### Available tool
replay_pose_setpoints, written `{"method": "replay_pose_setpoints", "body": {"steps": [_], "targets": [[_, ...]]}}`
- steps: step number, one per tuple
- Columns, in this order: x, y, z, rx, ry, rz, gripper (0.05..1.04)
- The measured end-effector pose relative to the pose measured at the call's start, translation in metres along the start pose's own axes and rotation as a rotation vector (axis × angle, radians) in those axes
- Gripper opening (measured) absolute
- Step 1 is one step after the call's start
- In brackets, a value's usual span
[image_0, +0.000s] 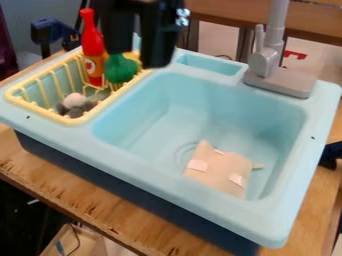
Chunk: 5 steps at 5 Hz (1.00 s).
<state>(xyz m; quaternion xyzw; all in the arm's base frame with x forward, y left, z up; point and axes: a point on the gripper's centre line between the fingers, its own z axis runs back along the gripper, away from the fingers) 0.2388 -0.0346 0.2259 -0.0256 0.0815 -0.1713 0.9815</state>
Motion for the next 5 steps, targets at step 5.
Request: {"method": "replay_pose_setpoints", "body": {"steps": [5], "targets": [[0.048,-0.045,-0.090,-0.042,-0.017,-0.027,1.003]]}}
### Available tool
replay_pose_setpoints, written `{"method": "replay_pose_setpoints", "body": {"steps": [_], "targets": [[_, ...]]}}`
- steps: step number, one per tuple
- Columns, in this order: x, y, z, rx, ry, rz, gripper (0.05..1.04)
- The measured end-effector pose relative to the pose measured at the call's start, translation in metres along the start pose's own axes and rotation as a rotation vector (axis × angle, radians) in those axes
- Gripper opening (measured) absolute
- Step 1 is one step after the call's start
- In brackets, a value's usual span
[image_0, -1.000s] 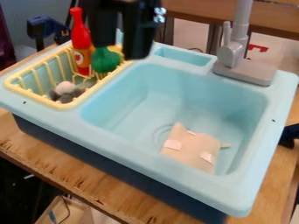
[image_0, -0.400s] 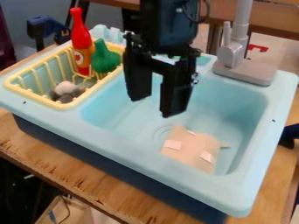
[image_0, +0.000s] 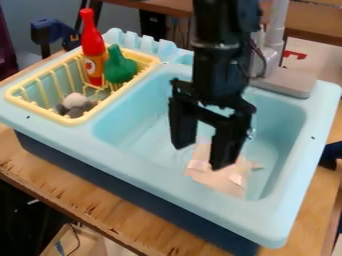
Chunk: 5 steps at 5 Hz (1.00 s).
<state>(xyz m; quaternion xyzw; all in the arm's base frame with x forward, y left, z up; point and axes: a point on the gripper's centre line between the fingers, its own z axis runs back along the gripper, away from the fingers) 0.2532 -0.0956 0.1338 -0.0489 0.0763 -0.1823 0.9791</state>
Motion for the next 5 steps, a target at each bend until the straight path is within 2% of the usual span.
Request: {"method": "replay_pose_setpoints", "body": {"steps": [1,2,5], "targets": [[0.011,-0.001,-0.011,0.026,0.006,0.013,1.003],[0.017,0.002,-0.020,0.078,0.007,0.018,1.003],[0.027,0.009,-0.046,0.105,0.058,0.043,1.003]]}}
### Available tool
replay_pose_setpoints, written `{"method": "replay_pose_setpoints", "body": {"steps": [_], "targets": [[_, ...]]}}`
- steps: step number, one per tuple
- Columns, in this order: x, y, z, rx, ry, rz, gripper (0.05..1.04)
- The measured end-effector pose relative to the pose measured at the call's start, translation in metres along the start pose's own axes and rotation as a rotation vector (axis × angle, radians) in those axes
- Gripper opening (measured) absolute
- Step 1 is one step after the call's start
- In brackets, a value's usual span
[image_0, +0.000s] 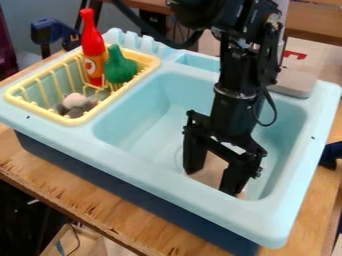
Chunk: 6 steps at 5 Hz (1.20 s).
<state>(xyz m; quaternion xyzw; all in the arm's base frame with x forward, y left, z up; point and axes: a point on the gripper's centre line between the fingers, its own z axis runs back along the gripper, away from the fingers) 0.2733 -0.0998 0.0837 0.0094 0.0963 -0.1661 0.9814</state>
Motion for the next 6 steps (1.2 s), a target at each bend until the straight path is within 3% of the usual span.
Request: {"method": "replay_pose_setpoints", "body": {"steps": [1,2,4,5,6], "targets": [[0.001,0.002,-0.003,0.012,0.014,0.014,1.003],[0.000,0.016,0.000,0.090,0.059,0.081,1.003],[-0.011,0.083,0.016,0.228,0.099,0.248,1.003],[-0.016,0.096,0.006,0.218,0.157,0.266,1.002],[-0.017,0.097,0.006,0.201,0.157,0.272,1.003]]}}
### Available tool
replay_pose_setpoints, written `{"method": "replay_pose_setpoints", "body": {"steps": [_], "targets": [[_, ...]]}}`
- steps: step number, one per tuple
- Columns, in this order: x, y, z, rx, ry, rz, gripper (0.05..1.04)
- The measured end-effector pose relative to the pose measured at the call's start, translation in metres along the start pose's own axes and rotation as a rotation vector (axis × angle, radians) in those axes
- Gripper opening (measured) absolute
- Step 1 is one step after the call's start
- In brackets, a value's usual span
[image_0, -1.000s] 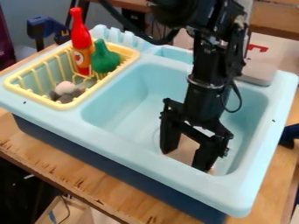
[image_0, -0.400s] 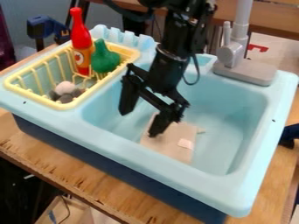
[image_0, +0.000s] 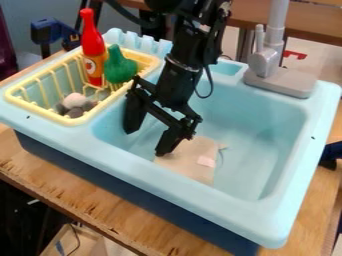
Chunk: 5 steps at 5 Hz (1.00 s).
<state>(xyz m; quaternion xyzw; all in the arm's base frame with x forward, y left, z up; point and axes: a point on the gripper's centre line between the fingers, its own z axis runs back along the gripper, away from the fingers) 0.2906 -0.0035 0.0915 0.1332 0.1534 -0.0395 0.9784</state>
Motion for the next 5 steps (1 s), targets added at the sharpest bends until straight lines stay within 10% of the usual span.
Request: {"method": "replay_pose_setpoints", "body": {"steps": [3,4,5], "targets": [[-0.010,0.001,0.076,0.124,-0.118,-0.001,1.002],[-0.026,0.001,0.100,0.064,-0.148,-0.032,1.002],[-0.042,-0.010,0.104,-0.059,-0.069,-0.082,1.001]]}}
